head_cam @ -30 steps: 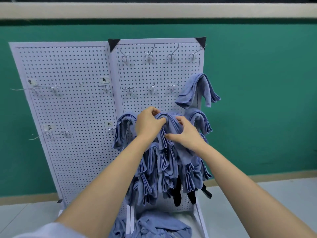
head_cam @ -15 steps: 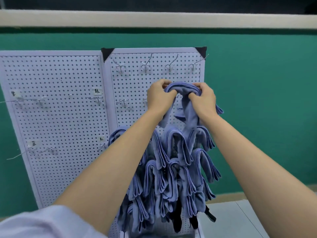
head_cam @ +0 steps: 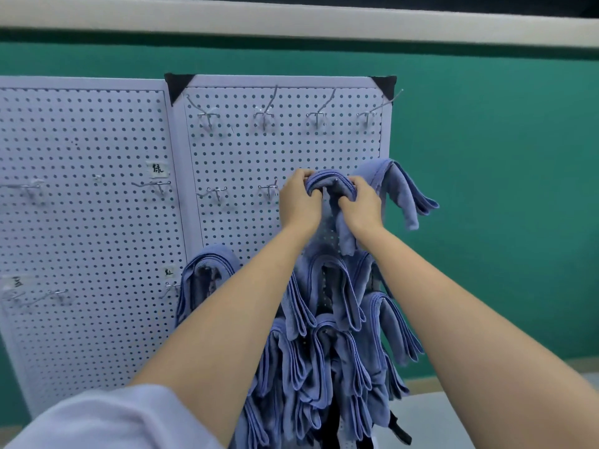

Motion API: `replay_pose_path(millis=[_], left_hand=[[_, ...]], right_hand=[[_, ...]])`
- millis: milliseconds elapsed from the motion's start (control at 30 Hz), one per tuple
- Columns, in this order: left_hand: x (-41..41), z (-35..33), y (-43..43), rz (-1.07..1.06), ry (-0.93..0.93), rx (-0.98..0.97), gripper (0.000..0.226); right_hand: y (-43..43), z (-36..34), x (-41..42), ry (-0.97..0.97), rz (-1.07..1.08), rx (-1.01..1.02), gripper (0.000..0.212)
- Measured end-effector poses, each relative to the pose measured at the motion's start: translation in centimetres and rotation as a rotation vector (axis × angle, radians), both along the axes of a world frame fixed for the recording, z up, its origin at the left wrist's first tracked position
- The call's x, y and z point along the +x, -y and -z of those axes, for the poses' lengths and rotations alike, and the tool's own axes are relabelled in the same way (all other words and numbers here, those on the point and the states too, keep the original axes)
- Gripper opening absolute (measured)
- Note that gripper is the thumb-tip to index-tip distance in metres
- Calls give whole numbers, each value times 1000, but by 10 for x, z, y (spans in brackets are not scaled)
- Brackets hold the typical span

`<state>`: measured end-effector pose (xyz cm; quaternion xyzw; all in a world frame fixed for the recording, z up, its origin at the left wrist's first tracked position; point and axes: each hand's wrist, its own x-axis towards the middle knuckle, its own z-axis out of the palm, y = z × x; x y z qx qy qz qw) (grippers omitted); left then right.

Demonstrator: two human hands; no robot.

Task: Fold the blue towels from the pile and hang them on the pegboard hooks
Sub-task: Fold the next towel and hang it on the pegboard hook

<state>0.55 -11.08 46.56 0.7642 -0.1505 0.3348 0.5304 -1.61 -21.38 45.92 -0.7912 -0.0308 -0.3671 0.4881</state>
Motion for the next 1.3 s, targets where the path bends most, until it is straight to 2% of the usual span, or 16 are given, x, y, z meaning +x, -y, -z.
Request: replay_pose_path(millis=[100,233,267,367,533,733,867,1067,1300], left_hand=[[2,13,1,19,42,-7,36],[3,25,-2,-17,21,-24,32],[3,28,-3,-17,13,-26,32],[1,35,-2,-14,-28,1,32],[-8,40,-11,26,-66,42,29],[-52,48,-40,0,-181,114,34],[-96,69,-67,-15,-231,161,26],[-158,142,-103,-7,-332,202,19],[-197,285,-144,-3,-648,194,16]], right_hand=[[0,11,0,-2,-1,-14,33],[1,26,-1,-94,333,-295,30],[1,29,-1,-100,327,-289,29],[-1,30,4,-110,120,-149,24],[1,25,-7,-129,53,-107,30],[-8,30,-55,-150,12,-143,47],[-18,49,-100,-193,-24,-200,44],[-43,123,-167,-299,-103,-240,31],[-67,264,-206,-620,-215,-308,26]])
